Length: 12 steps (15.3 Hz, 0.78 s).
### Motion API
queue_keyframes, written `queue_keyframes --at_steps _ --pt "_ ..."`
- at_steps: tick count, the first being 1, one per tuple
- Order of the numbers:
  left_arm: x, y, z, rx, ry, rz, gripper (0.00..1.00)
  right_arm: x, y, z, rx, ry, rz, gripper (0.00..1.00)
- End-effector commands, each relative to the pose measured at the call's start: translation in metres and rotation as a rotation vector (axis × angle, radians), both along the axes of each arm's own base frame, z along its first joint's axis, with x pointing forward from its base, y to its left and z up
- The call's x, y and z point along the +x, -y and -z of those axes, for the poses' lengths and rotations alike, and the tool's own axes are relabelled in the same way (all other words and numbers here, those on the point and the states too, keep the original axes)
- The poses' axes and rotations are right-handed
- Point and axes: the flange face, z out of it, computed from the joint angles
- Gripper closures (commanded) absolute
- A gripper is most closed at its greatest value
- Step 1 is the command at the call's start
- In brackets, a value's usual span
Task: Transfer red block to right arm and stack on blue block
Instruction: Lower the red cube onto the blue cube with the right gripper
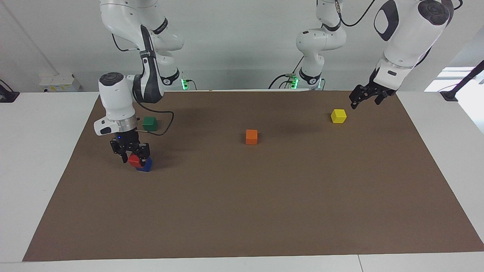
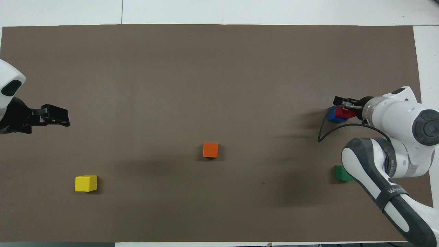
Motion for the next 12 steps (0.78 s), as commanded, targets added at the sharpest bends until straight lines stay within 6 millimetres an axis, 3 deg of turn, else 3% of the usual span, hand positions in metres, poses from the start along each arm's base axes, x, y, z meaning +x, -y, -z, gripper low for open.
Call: queue_keyframes --at_steps 1,6,9,12 --pt "-0.003 -0.001 -0.001 -0.013 0.001 -0.001 0.0 0.004 0.0 0.0 -0.012 -0.017 0.021 0.0" --pt "-0.003 -0.001 -0.001 -0.013 0.001 -0.003 0.0 0.017 0.006 -0.021 -0.013 -0.084 0.046 0.0" --pt "-0.003 -0.001 -0.001 -0.013 0.001 -0.001 0.0 0.017 0.002 -0.05 -0.033 -0.224 0.027 0.0" --pt "-0.003 -0.001 -0.001 -0.013 0.001 -0.001 0.0 0.007 0.0 -0.097 -0.009 -0.334 -0.112 0.0"
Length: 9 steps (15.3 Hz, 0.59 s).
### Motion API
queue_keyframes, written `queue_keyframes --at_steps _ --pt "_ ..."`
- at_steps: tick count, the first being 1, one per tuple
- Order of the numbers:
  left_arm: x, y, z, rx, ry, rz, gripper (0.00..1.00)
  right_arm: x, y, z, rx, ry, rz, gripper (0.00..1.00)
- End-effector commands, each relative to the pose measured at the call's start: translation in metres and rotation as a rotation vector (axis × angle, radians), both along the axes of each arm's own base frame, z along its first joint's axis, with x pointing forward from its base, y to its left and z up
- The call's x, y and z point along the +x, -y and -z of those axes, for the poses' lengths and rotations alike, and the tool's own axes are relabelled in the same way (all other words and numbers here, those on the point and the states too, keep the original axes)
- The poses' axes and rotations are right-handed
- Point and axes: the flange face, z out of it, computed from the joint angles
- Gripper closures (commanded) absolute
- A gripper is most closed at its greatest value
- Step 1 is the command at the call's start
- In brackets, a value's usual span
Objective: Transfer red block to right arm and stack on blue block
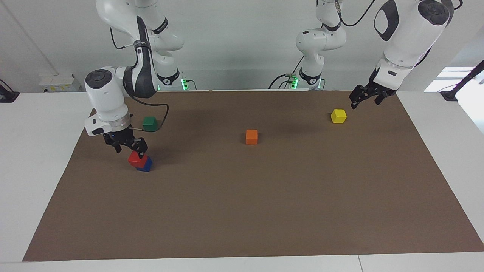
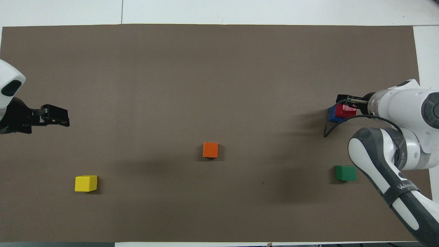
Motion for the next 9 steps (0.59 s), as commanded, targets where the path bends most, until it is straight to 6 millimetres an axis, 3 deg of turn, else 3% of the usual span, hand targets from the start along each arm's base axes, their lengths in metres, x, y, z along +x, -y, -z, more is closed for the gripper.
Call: queue_keyframes --at_steps 1,5,8,9 --pt "-0.003 -0.001 -0.001 -0.013 0.001 -0.001 0.0 -0.012 -0.001 -0.05 0.05 -0.089 -0.143 0.0" --pt "-0.003 -0.001 -0.001 -0.013 0.001 -0.001 0.0 -0.033 0.0 -0.101 0.068 -0.201 -0.211 0.0" --pt "-0.003 -0.001 -0.001 -0.013 0.001 -0.001 0.0 -0.03 0.006 -0.149 0.075 -0.241 -0.197 0.0" --pt "-0.003 -0.001 -0.001 -0.013 0.001 -0.001 0.0 -0.025 0.007 -0.157 0.077 -0.252 -0.195 0.0"
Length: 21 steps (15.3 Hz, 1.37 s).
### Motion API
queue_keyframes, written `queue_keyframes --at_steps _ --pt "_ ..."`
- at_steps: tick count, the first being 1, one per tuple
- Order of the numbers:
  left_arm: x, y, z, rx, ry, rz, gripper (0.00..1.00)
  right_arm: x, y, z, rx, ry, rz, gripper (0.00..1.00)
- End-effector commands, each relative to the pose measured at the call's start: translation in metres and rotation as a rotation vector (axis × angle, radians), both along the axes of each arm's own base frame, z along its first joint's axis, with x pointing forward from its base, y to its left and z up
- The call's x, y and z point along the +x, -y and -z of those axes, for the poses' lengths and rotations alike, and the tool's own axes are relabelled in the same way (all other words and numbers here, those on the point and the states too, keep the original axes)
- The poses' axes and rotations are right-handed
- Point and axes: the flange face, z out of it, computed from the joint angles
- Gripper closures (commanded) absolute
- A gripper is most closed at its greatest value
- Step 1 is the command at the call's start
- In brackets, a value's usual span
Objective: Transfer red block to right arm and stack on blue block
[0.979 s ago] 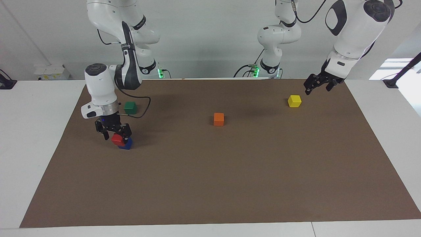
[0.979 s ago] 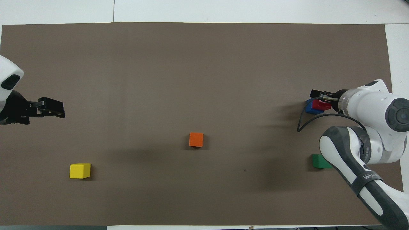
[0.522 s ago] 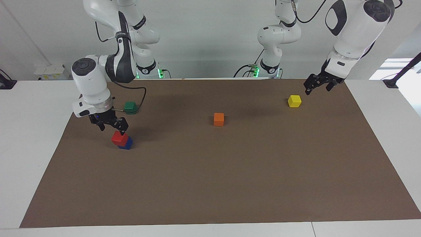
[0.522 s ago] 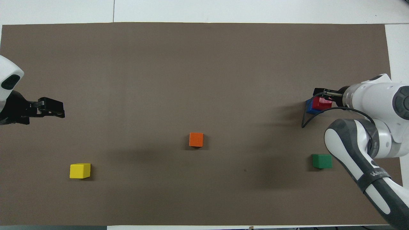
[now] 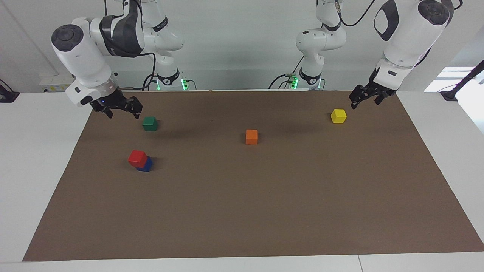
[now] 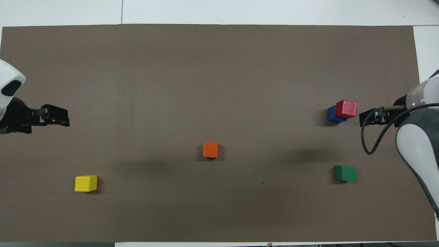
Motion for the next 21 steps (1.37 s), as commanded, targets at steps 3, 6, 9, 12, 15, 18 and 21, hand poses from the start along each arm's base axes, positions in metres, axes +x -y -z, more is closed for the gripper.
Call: queue_keyframes --at_steps 3,6,9,12,15,18,21 --pt "-0.003 -0.002 -0.001 -0.013 0.001 -0.003 0.0 0.018 0.01 -0.025 0.021 0.003 -0.002 0.0" --pt "-0.003 -0.001 -0.001 -0.013 0.001 -0.001 0.0 0.021 0.013 -0.026 0.008 0.031 -0.004 0.0" --pt "-0.003 -0.001 -0.001 -0.013 0.001 -0.001 0.0 0.024 0.02 -0.026 0.01 0.048 0.009 0.0" --pt "-0.003 -0.001 -0.001 -0.013 0.001 -0.001 0.0 0.026 0.02 -0.027 0.015 0.063 0.011 0.0" --pt "-0.003 -0.001 -0.001 -0.013 0.001 -0.001 0.0 0.026 0.021 -0.028 0.021 0.062 0.015 0.0" --pt "-0.003 -0.001 -0.001 -0.013 0.001 -0.001 0.0 0.028 0.021 -0.027 0.023 0.062 0.017 0.0" --pt "-0.003 -0.001 -0.001 -0.013 0.001 -0.001 0.0 0.028 0.022 -0.028 0.021 0.069 0.018 0.0"
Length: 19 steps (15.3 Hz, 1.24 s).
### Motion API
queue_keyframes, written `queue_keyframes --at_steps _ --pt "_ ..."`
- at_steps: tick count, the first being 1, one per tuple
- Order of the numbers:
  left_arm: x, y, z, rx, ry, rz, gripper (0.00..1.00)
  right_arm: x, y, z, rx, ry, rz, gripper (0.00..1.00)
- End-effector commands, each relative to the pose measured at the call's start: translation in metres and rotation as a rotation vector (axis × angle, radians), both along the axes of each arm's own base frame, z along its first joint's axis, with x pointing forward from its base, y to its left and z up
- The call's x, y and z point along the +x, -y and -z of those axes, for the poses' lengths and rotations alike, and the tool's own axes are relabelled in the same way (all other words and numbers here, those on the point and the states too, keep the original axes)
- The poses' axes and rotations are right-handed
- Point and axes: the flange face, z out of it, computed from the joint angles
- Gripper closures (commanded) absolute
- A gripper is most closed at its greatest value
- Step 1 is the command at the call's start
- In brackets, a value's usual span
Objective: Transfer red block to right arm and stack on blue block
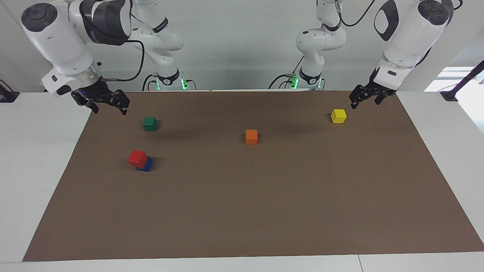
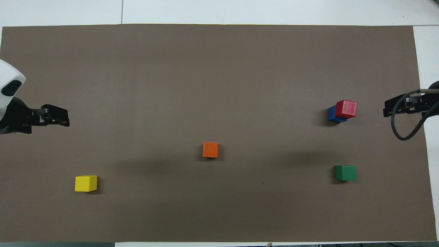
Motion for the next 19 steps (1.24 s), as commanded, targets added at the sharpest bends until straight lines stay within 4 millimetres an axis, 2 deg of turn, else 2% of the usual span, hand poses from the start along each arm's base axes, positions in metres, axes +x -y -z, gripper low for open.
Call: queue_keyframes --at_steps 1,3,9,19 --pt "-0.003 -0.001 -0.001 -0.013 0.001 -0.001 0.0 0.006 0.006 -0.002 0.02 0.017 -0.012 0.0" --pt "-0.003 -0.001 -0.001 -0.013 0.001 -0.001 0.0 0.008 0.006 -0.011 0.017 0.036 -0.01 0.0" --pt "-0.003 -0.001 -0.001 -0.013 0.001 -0.001 0.0 0.004 0.006 -0.02 0.019 0.044 -0.01 0.0" --pt "-0.003 -0.001 -0.001 -0.013 0.001 -0.002 0.0 0.003 0.005 -0.021 0.018 0.043 -0.012 0.0"
